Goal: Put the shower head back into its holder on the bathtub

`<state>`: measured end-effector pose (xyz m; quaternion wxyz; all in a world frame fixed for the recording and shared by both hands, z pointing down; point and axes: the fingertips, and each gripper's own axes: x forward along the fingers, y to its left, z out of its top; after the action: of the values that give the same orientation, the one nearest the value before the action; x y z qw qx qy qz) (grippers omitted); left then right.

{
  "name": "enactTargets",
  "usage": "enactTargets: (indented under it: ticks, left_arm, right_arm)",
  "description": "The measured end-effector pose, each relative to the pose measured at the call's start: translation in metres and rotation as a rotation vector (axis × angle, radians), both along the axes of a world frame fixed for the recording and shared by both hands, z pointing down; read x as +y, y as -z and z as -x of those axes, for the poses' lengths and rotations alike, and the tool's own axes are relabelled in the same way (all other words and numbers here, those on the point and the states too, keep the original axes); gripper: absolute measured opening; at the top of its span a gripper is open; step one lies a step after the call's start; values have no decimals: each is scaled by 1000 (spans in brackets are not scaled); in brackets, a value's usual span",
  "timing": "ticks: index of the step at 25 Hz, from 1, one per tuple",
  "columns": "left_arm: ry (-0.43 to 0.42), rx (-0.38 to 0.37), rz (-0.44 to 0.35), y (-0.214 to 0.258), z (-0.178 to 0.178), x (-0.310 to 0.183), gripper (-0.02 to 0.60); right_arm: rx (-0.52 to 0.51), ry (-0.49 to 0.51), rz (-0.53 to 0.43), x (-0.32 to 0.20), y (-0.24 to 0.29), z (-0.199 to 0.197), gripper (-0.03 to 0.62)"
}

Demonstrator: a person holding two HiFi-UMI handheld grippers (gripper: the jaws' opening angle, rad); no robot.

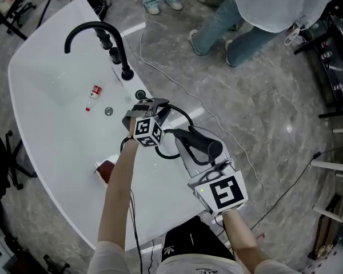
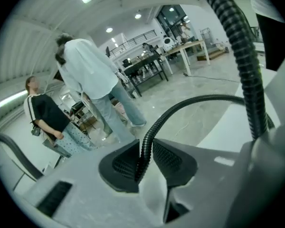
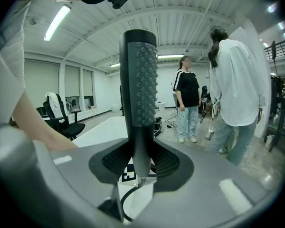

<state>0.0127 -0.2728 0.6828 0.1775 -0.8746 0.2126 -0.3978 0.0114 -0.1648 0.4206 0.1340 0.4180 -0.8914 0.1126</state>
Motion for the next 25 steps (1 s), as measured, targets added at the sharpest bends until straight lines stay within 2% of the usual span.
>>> enactTargets:
  ticks: [3,7,10,12,14,18,21,25]
  left_arm:
    - [148,190,-11,33,19,-22,63]
    - [385,425,-5,73,69,-57,63]
    - [514,512,-1,84,107,-73,61]
    - [571,562,5,84,123,-75,63]
    - [588,594,3,86,130,-72,63]
    - [559,641,-7,91,122,-59,61]
    - [585,695,3,86,121,-56,61]
    - [563,758,7,89,97,-68,58]
  right_arm:
    - [-46,-19,-44,-5,22,-1,141]
    - [-72,-21,-122,-9,54,7,141]
    - [-62,-17,-146,-10,60,14,141]
    - [-64,-16,-138,-10,58,16,141]
    - [-76,-12,-122,-11,56,19,141]
    - [-80,-3,-118,-15,56,27,141]
    - [-82,6,-113,-16,51,31,141]
    - [-79,2,-97,-18,39,32,141]
